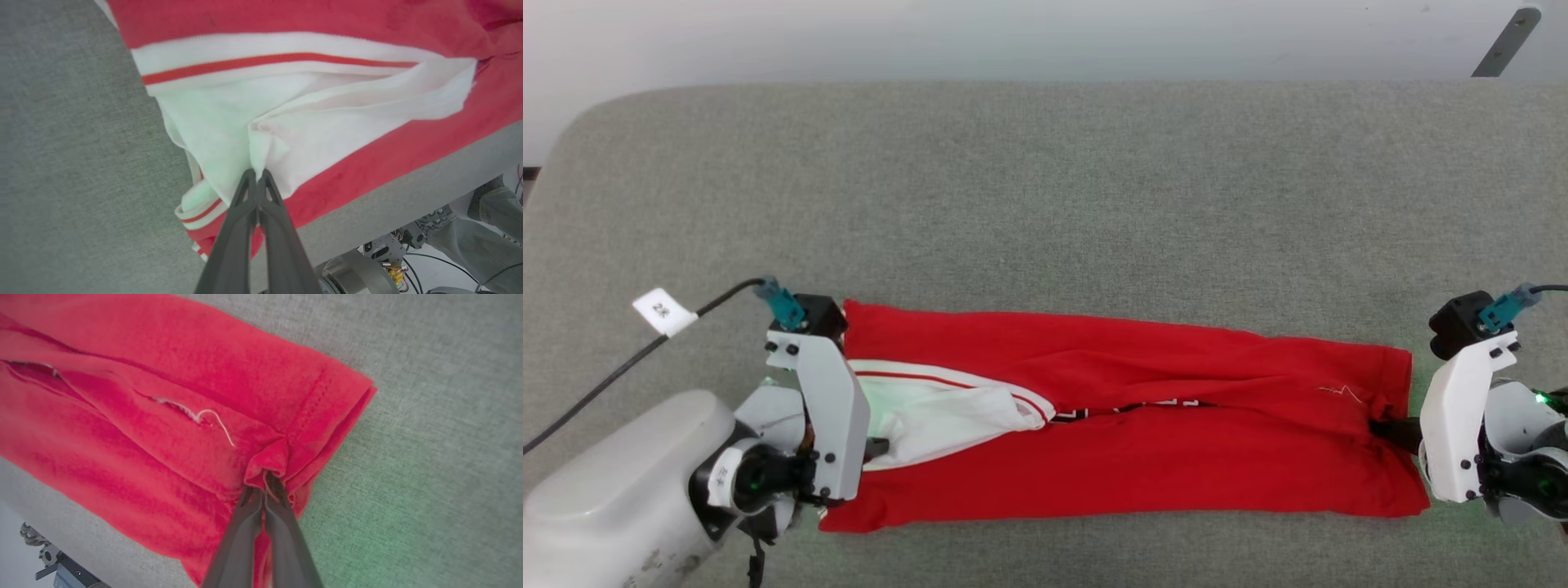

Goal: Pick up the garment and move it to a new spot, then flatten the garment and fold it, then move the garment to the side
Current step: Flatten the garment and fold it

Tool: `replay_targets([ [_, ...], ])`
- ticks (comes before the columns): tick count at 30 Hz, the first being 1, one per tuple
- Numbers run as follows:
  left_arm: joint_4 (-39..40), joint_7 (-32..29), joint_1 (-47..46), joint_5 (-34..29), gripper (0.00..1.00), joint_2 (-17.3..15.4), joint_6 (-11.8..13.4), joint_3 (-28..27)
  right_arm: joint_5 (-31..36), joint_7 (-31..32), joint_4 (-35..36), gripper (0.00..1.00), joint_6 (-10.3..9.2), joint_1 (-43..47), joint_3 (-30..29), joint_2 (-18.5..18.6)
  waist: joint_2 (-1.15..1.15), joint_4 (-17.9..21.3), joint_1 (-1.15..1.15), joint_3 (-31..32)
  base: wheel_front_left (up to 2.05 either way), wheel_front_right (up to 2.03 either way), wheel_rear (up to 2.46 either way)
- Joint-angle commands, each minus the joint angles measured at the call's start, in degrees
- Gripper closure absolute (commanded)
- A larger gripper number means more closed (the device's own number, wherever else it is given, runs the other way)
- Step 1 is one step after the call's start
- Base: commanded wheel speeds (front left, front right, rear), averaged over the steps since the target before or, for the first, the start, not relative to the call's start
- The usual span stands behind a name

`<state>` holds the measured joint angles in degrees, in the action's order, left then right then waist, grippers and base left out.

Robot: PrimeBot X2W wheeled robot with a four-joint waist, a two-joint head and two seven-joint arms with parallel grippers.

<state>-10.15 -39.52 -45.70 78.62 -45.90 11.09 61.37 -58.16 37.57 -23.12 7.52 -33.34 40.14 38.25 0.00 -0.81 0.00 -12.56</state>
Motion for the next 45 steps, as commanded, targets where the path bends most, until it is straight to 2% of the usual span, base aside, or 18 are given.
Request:
replay_targets([
  [1, -0.9, 0.43, 0.06, -0.25, 0.62, 0.51, -0.37, -0.07, 0.67, 0.08, -0.82, 0.76, -0.07, 0.28, 0.7, -1.06, 0.0, 0.0, 0.0, 0.18, 0.0, 0.0, 0.0],
  [2, -1.32, 0.69, 0.02, -0.12, 0.5, 0.82, -0.5, -0.21, 0.68, 0.2, -0.86, 0.68, -0.07, 0.06, 0.71, -1.02, 0.0, -0.03, 0.0, 0.33, 0.0, 0.0, 0.0],
  [3, -1.77, 0.86, -0.08, -0.27, 0.05, 0.91, -0.55, -0.24, 0.99, 0.0, -0.67, 0.56, -0.07, -0.27, 0.72, -0.9, 0.0, -0.05, 0.0, 0.48, 0.0, 0.0, 0.0],
  [4, -2.05, 0.98, -0.2, -0.44, 0.0, 1.04, -0.59, -0.19, 1.08, -0.24, -0.64, 0.29, -0.07, -0.49, 0.47, -0.81, 0.0, -0.08, 0.0, 0.61, 0.0, 0.0, 0.0],
  [5, -2.28, 1.07, -0.26, -0.34, 0.0, 1.29, -0.61, -0.23, 1.03, -0.17, -0.65, 0.27, -0.07, -0.56, 0.27, -0.72, 0.0, -0.18, 0.0, 0.84, 0.0, 0.0, 0.0],
  [6, -2.38, 1.16, -0.3, -0.41, 0.0, 1.45, -0.71, -0.25, 1.06, 0.0, -0.53, 0.21, -0.07, -0.6, 0.09, -0.51, 0.0, -0.26, 0.0, 1.05, 0.0, 0.0, 0.0],
  [7, -2.47, 1.3, -0.36, -0.54, 0.0, 1.5, -0.77, -0.26, 1.29, -0.04, -0.34, 0.08, -0.07, -0.71, -0.1, -0.25, 0.0, -0.35, 0.0, 1.3, 0.0, 0.0, 0.0],
  [8, -2.55, 1.5, -0.31, -0.41, 0.0, 1.52, -0.66, -0.39, 1.34, -0.08, -0.13, 0.0, -0.07, -0.8, -0.42, -0.11, 0.0, -0.42, 0.0, 1.55, 0.0, 0.0, 0.0],
  [14, -1.35, 2.93, 0.57, -0.5, 0.0, 1.08, -0.53, -0.9, 1.22, 0.06, 1.5, 0.0, -0.07, 0.33, -2.62, 0.67, 0.0, -1.07, 0.0, 3.97, 0.0, 0.0, 0.0],
  [21, 2.04, 9.23, 2.44, -3.18, 0.0, -1.1, 0.51, -2.17, 2.48, -2.34, 3.48, 0.0, -0.07, 3.64, -7.16, 0.72, 0.0, -1.85, 0.0, 8.02, 0.0, 0.0, 0.0],
  [31, 7.33, 26.88, 10.14, -7.58, 0.0, -3.91, 2.55, -5.13, 6.71, -6.21, 0.54, 0.0, -0.07, 11.51, -16.66, -3.39, 0.0, -3.12, 0.0, 13.25, 0.0, 0.0, 0.0],
  [42, 9.65, 48.06, 19.77, -10.18, 0.0, -4.3, 6.07, -9.89, 12.43, -3.47, -4.69, 0.0, -0.07, 15.81, -26.12, -7.9, 0.0, -5.67, 0.0, 15.06, 0.0, 0.0, 0.0],
  [45, 9.63, 51.56, 22.27, -9.94, 0.0, -4.1, 7.07, -11.14, 14.54, -2.22, -6.4, 0.0, -0.07, 15.91, -27.67, -8.38, 0.0, -6.51, 0.0, 15.08, 0.0, 0.0, 0.0],
])
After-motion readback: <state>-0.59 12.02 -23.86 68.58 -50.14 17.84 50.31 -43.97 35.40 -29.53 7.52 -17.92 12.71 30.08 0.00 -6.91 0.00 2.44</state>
